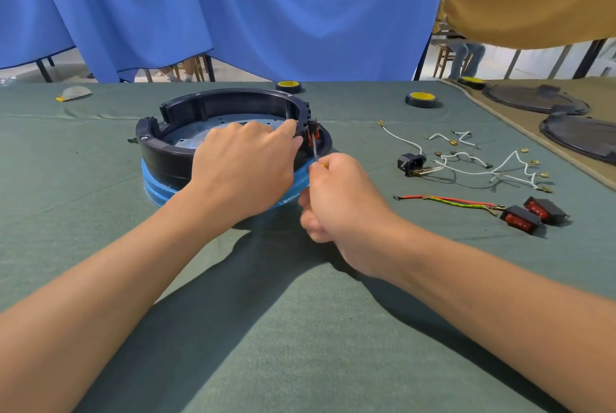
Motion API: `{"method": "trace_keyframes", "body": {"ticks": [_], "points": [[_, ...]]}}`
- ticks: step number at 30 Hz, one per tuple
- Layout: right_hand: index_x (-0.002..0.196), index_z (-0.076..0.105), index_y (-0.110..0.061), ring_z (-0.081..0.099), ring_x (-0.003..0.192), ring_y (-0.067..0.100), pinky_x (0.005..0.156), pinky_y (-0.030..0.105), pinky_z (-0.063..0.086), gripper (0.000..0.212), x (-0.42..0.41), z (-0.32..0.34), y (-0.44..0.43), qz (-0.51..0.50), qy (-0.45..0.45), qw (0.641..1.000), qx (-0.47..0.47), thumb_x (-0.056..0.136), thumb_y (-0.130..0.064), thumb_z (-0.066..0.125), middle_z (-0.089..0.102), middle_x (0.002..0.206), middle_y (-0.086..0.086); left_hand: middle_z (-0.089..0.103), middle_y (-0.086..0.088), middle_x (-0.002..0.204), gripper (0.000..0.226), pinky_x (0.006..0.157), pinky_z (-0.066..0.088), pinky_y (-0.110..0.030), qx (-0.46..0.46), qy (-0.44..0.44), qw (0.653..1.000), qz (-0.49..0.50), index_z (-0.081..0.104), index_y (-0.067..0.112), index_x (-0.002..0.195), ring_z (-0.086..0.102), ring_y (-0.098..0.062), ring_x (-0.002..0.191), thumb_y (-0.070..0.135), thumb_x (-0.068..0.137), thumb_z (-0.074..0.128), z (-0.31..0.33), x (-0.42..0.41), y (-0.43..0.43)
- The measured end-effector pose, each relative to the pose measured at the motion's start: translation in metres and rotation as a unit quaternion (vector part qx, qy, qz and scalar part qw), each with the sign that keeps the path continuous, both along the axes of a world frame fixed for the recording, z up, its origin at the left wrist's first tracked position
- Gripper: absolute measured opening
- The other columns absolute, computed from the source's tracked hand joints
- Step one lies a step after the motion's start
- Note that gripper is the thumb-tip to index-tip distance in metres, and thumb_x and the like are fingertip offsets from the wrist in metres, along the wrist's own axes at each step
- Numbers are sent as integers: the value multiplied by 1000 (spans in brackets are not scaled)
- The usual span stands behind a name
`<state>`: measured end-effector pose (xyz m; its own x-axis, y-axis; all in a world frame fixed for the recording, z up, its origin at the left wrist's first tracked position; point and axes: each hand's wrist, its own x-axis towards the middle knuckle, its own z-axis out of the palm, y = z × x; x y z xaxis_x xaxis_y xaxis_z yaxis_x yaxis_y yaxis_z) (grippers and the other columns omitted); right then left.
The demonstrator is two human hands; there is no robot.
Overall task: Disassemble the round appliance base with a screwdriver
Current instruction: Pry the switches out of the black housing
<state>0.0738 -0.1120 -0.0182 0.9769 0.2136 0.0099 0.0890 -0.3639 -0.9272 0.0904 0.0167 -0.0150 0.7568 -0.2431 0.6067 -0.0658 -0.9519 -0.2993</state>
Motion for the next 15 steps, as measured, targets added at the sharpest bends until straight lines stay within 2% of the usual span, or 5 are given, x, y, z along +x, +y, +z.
{"method": "trace_keyframes", "body": {"ticks": [1, 4, 7, 11, 15], "points": [[76, 40, -8, 43, 63, 22, 46, 34, 41, 23, -1, 1, 2, 8, 22, 999, 24, 97, -1, 32, 47, 91, 19, 61, -3, 70, 32, 46, 13, -29, -9, 8, 1000, -6, 50, 17, 96, 42, -29, 56, 37, 102, 26, 1, 0, 1], [90, 42, -9, 36, 44, 17, 33, 18, 26, 16, -5, 8, 10, -12, 102, 984, 147, 95, -5, 27, 45, 87, 13, 55, -2, 69, 33, 46, 12, -29, -20, 27, 999, -13, 52, 18, 106, 43, -28, 60, 37, 101, 25, 4, 2, 4], [100, 41, -9, 39, 43, 17, 31, 15, 25, 16, -5, 7, 19, -17, 102, 979, 178, 94, -4, 27, 45, 79, 11, 43, 0, 63, 31, 46, 14, -30, -34, 50, 998, -13, 50, 19, 103, 46, -29, 62, 39, 101, 25, 6, 3, 6], [94, 41, -10, 37, 41, 15, 31, 14, 24, 16, -5, 5, 17, -21, 120, 971, 205, 100, -12, 26, 45, 77, 11, 56, -6, 75, 30, 47, 18, -32, -49, 50, 997, -28, 50, 22, 110, 52, -32, 68, 39, 102, 27, 7, 3, 7], [90, 40, -10, 26, 32, 8, 33, 13, 18, 21, -6, 1, 5, -13, 152, 957, 246, 103, -15, 24, 41, 74, 10, 54, -3, 71, 35, 46, 13, -29, -38, 37, 998, -30, 52, 21, 114, 44, -28, 61, 39, 102, 24, 5, 1, 6]]}}
